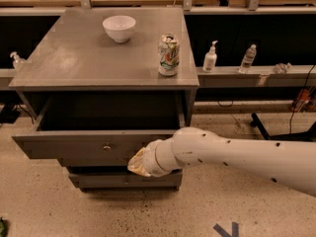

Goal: Close top drawer

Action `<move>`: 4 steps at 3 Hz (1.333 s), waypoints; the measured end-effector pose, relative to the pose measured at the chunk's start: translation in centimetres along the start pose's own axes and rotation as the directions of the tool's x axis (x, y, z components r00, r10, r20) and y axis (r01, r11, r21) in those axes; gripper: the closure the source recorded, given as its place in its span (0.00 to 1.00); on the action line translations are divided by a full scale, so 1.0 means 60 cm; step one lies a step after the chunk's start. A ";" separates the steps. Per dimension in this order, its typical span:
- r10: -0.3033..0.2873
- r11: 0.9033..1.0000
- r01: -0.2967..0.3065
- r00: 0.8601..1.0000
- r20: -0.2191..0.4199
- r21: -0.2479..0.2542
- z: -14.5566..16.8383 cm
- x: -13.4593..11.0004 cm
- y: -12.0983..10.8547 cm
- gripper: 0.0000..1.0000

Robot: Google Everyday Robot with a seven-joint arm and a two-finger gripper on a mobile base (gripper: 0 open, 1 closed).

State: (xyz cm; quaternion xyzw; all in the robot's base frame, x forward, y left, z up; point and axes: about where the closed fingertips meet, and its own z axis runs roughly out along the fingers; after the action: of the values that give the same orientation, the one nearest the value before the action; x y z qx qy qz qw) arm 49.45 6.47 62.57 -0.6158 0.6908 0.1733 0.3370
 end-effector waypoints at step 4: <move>-0.015 0.989 0.016 1.000 -0.009 0.150 0.034 0.056 -0.085 1.00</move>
Offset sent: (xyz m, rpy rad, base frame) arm 0.0105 0.0014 -0.0296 0.0162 -0.0579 -0.0331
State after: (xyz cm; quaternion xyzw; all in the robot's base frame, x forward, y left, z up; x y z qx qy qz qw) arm 54.83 4.42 59.70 -0.5948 0.6983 0.1158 0.3812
